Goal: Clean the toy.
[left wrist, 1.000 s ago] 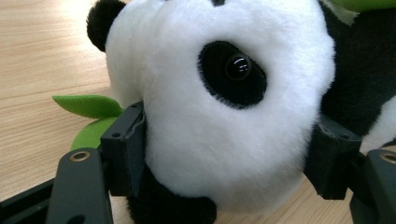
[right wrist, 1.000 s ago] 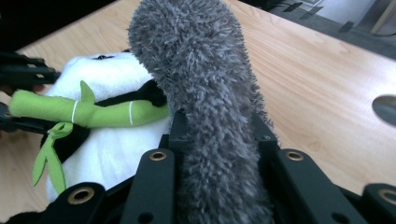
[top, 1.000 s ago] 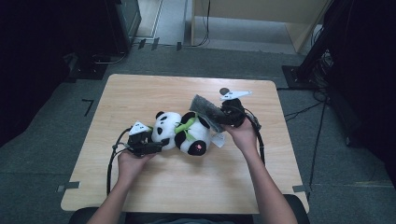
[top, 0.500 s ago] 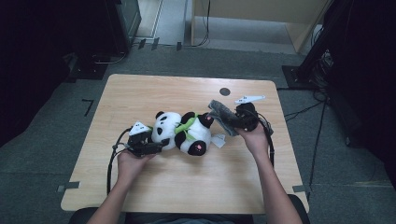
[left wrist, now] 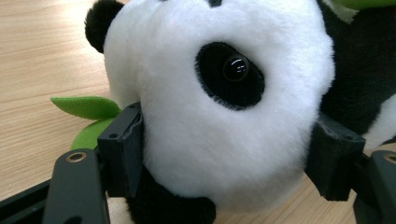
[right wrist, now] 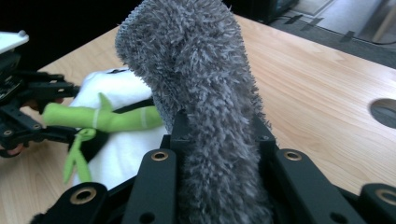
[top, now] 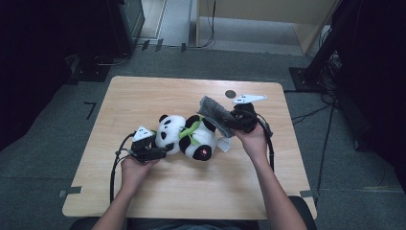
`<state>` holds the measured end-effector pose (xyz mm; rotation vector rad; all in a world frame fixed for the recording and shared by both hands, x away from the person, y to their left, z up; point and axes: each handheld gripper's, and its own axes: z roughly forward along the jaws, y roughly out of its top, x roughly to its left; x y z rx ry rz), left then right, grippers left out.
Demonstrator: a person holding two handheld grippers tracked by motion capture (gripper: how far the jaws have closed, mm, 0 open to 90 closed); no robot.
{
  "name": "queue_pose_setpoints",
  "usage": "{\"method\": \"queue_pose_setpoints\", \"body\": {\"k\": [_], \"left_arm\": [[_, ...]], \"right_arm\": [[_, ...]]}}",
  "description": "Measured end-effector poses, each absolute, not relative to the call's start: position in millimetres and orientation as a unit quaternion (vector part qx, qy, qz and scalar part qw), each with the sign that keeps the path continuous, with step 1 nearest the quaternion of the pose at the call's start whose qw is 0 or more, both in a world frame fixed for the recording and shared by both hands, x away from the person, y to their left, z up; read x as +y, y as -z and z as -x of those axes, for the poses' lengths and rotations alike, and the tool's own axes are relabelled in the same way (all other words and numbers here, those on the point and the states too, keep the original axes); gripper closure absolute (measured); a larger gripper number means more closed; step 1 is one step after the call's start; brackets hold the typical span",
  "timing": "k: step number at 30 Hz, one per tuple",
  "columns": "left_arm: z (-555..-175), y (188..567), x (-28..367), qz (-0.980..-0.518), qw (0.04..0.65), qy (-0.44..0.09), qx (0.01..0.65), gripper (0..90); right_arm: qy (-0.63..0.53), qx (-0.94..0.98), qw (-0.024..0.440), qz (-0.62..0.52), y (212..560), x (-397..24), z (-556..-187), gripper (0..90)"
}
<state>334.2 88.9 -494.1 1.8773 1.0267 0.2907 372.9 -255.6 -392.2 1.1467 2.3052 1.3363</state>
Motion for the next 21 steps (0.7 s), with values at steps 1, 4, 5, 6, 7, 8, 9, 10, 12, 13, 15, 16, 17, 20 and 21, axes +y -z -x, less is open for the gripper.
{"method": "queue_pose_setpoints", "body": {"k": [1, 4, 5, 6, 7, 8, 9, 10, 12, 13, 15, 16, 17, 20, 21], "left_arm": [[-334.2, 494.1, 88.9, -0.767, 0.472, -0.118, 0.419, 25.3], [-334.6, 494.1, 88.8, -0.764, 0.474, -0.116, 0.422, 25.2], [-334.8, 494.1, 88.8, -0.764, 0.474, -0.116, 0.423, 25.2], [-334.9, 494.2, 88.8, -0.763, 0.475, -0.116, 0.423, 25.2], [-335.2, 494.2, 89.0, -0.764, 0.475, -0.114, 0.422, 25.1], [-335.2, 494.2, 89.0, -0.764, 0.475, -0.114, 0.422, 25.1], [-335.3, 494.3, 89.2, -0.764, 0.475, -0.113, 0.421, 25.1], [-335.3, 494.3, 89.2, -0.764, 0.475, -0.113, 0.421, 25.0], [-335.2, 494.1, 89.0, -0.765, 0.475, -0.113, 0.421, 24.8], [-335.0, 494.0, 88.8, -0.765, 0.474, -0.113, 0.421, 24.7], [-334.4, 493.9, 88.8, -0.765, 0.474, -0.113, 0.422, 24.4], [-334.2, 493.9, 88.7, -0.765, 0.474, -0.112, 0.422, 24.4], [-334.4, 493.7, 88.8, -0.765, 0.473, -0.112, 0.422, 24.4], [-334.8, 493.5, 88.9, -0.765, 0.474, -0.110, 0.423, 24.4], [-335.0, 493.3, 88.8, -0.765, 0.473, -0.109, 0.423, 24.4]], "right_arm": [[-0.456, 0.792, 0.121, -0.388, 392.9, -251.3, -372.5, 70.9], [-0.443, 0.800, 0.129, -0.383, 397.8, -242.5, -372.0, 70.4], [-0.444, 0.799, 0.130, -0.385, 401.2, -242.4, -373.3, 70.3], [-0.444, 0.799, 0.130, -0.385, 401.2, -242.4, -373.3, 70.3], [-0.445, 0.796, 0.125, -0.392, 403.4, -245.2, -374.9, 70.5], [-0.443, 0.796, 0.126, -0.393, 404.7, -246.7, -375.9, 70.6], [-0.443, 0.796, 0.126, -0.393, 404.7, -246.7, -375.9, 70.6], [-0.442, 0.794, 0.124, -0.398, 405.9, -248.0, -376.3, 70.6], [-0.445, 0.792, 0.121, -0.400, 408.5, -251.5, -377.5, 70.6], [-0.446, 0.790, 0.120, -0.403, 409.4, -253.2, -377.9, 70.6], [-0.439, 0.790, 0.118, -0.411, 410.9, -257.8, -377.6, 70.7], [-0.438, 0.790, 0.118, -0.413, 411.6, -259.3, -377.6, 70.7], [-0.435, 0.790, 0.117, -0.416, 412.3, -261.0, -377.4, 70.8], [-0.432, 0.790, 0.115, -0.420, 414.2, -264.8, -377.8, 70.8], [-0.424, 0.790, 0.111, -0.428, 415.5, -268.4, -377.8, 70.9]]}}
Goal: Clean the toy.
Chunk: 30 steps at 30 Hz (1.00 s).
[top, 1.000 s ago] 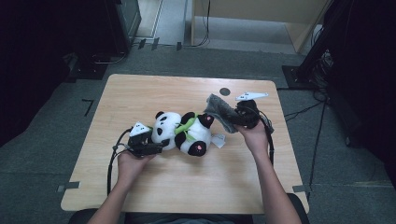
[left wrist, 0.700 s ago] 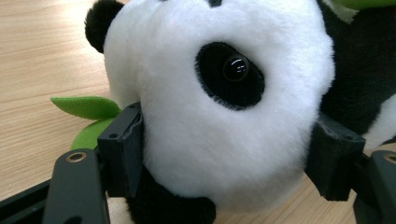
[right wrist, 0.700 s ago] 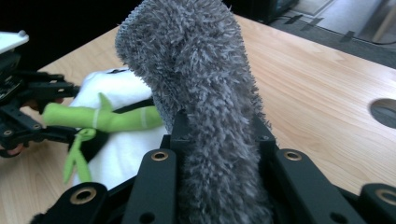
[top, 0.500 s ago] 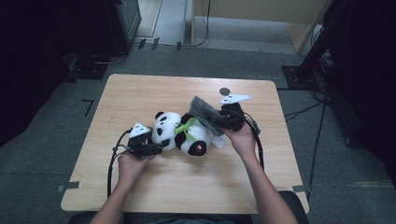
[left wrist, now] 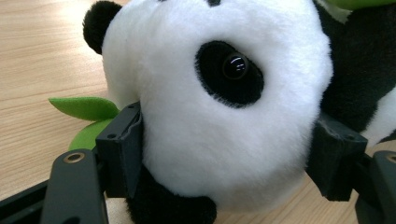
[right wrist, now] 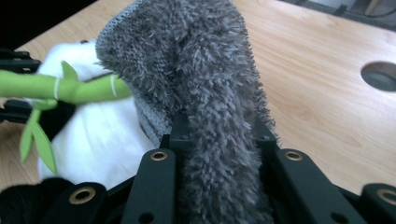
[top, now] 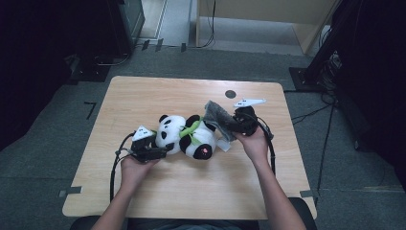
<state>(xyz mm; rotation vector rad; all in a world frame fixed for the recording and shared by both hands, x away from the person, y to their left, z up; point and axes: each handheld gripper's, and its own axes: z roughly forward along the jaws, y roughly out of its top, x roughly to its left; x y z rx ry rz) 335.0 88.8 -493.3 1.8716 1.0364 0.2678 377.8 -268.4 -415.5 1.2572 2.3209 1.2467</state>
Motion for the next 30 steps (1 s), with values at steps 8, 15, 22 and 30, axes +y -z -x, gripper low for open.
{"method": "queue_pose_setpoints", "body": {"k": [8, 15, 22, 30], "left_arm": [[-336.3, 492.7, 88.9, -0.765, 0.472, -0.107, 0.425, 24.2], [-336.0, 492.6, 88.9, -0.767, 0.470, -0.109, 0.424, 24.2], [-335.1, 492.0, 87.9, -0.768, 0.468, -0.111, 0.424, 24.2], [-335.9, 491.9, 88.4, -0.767, 0.469, -0.108, 0.426, 24.4]], "right_arm": [[-0.405, 0.789, 0.119, -0.447, 422.6, -284.3, -374.6, 71.4], [-0.420, 0.781, 0.116, -0.447, 406.8, -289.2, -367.0, 72.5], [-0.445, 0.797, 0.121, -0.390, 379.9, -259.9, -349.0, 72.1], [-0.425, 0.826, 0.106, -0.354, 397.6, -211.2, -357.2, 66.8]]}}
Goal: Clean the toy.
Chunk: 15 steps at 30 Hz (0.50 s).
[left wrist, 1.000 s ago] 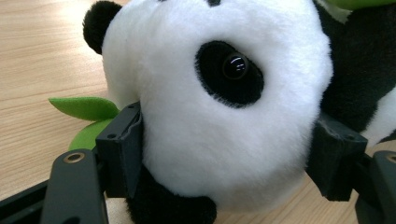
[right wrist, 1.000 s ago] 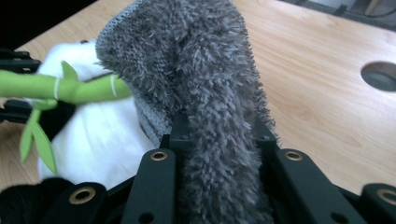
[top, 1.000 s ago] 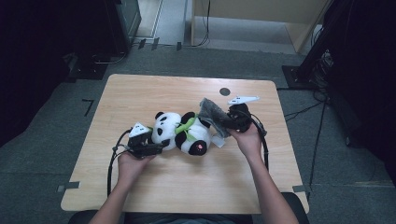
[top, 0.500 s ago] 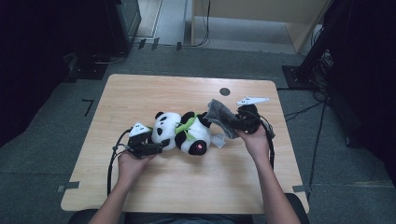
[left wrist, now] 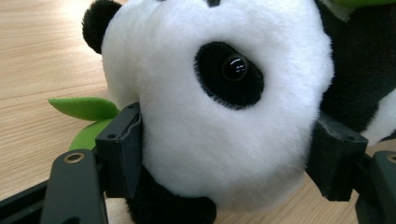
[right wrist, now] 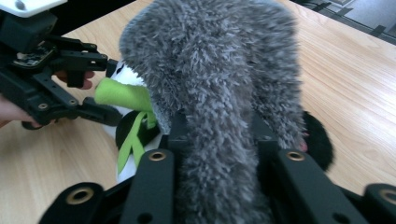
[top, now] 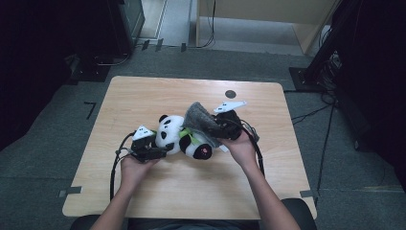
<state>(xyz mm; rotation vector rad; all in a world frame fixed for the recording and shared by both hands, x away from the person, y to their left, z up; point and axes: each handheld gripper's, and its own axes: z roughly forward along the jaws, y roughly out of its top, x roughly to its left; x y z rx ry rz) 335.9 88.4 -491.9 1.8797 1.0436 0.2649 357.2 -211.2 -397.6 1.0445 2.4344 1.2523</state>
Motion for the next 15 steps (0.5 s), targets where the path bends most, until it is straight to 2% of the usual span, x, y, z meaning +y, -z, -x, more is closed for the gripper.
{"method": "queue_pose_setpoints", "body": {"k": [1, 3, 5, 10, 15], "left_arm": [[-336.1, 491.9, 88.6, -0.766, 0.469, -0.107, 0.426, 24.4], [-336.4, 492.1, 88.5, -0.765, 0.470, -0.106, 0.428, 24.4], [-336.6, 492.3, 88.5, -0.765, 0.470, -0.105, 0.428, 24.4], [-336.4, 492.8, 88.5, -0.766, 0.470, -0.106, 0.426, 24.7], [-335.8, 493.3, 88.4, -0.767, 0.469, -0.108, 0.424, 24.7]], "right_arm": [[-0.425, 0.826, 0.106, -0.354, 397.6, -211.2, -357.2, 66.8], [-0.431, 0.825, 0.099, -0.351, 400.6, -207.5, -361.4, 57.7], [-0.426, 0.829, 0.103, -0.349, 400.6, -204.3, -364.0, 57.8], [-0.410, 0.835, 0.100, -0.353, 402.6, -199.1, -367.3, 69.9], [-0.392, 0.845, 0.096, -0.350, 409.6, -199.9, -364.9, 72.8]]}}
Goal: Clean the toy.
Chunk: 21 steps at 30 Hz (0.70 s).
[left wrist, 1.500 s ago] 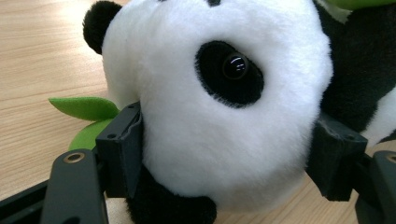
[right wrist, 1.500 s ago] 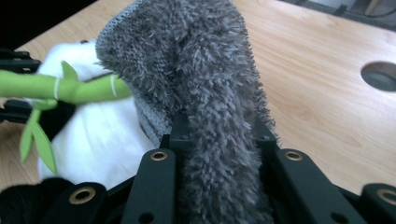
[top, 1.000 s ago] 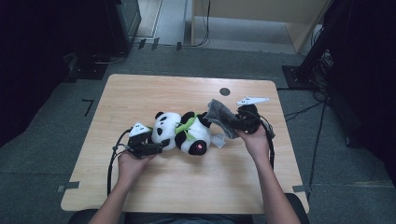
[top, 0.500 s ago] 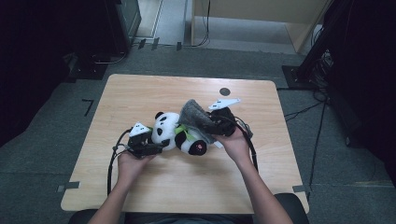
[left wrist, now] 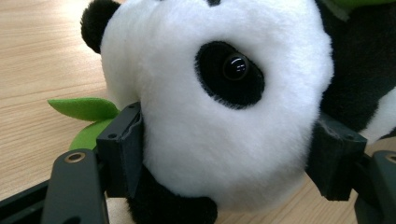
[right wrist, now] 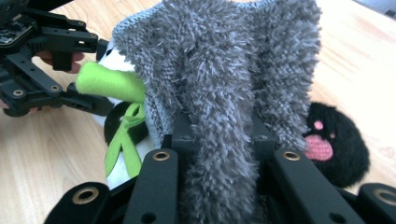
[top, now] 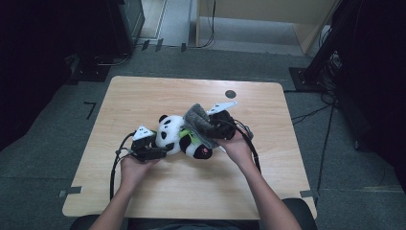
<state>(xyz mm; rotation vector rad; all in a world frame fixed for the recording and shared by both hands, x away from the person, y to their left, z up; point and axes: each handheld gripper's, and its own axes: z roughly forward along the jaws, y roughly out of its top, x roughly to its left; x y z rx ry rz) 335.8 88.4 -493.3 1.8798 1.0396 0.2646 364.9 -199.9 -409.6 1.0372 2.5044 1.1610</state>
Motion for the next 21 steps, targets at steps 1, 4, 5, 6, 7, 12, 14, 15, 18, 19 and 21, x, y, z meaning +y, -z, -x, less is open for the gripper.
{"method": "queue_pose_setpoints", "body": {"k": [1, 4, 5, 6, 7, 12, 14, 15, 18, 19, 21], "left_arm": [[-335.9, 493.3, 88.4, -0.767, 0.469, -0.108, 0.424, 24.7], [-336.0, 493.4, 88.5, -0.768, 0.469, -0.108, 0.423, 24.8], [-336.0, 493.4, 88.5, -0.768, 0.469, -0.108, 0.422, 24.7], [-336.1, 493.4, 88.6, -0.768, 0.469, -0.108, 0.422, 24.7], [-336.0, 493.4, 88.7, -0.768, 0.469, -0.108, 0.422, 24.8], [-335.4, 493.4, 88.5, -0.770, 0.468, -0.108, 0.420, 24.7], [-335.2, 493.3, 88.3, -0.770, 0.468, -0.110, 0.420, 24.7], [-335.1, 493.3, 88.3, -0.770, 0.467, -0.111, 0.419, 24.7], [-334.8, 493.4, 88.1, -0.769, 0.468, -0.110, 0.421, 24.7], [-334.9, 493.4, 88.2, -0.770, 0.467, -0.111, 0.421, 24.8], [-334.7, 493.5, 88.1, -0.770, 0.467, -0.111, 0.420, 24.7]], "right_arm": [[-0.392, 0.844, 0.092, -0.354, 410.5, -201.4, -364.1, 73.3], [-0.395, 0.842, 0.083, -0.357, 414.8, -207.1, -361.6, 74.0], [-0.396, 0.842, 0.080, -0.357, 416.1, -209.2, -360.9, 74.1], [-0.397, 0.842, 0.079, -0.358, 417.1, -211.5, -360.2, 74.1], [-0.398, 0.841, 0.077, -0.358, 417.9, -213.5, -359.4, 74.1], [-0.401, 0.839, 0.076, -0.359, 423.4, -221.4, -353.6, 74.3], [-0.405, 0.837, 0.071, -0.362, 426.2, -224.2, -352.0, 74.5], [-0.407, 0.837, 0.071, -0.358, 428.1, -227.2, -351.0, 74.5], [-0.403, 0.842, 0.077, -0.349, 428.7, -230.3, -349.4, 74.5], [-0.414, 0.839, 0.074, -0.345, 432.4, -234.3, -349.0, 74.9], [-0.417, 0.840, 0.062, -0.342, 433.1, -237.3, -350.7, 75.1]]}}
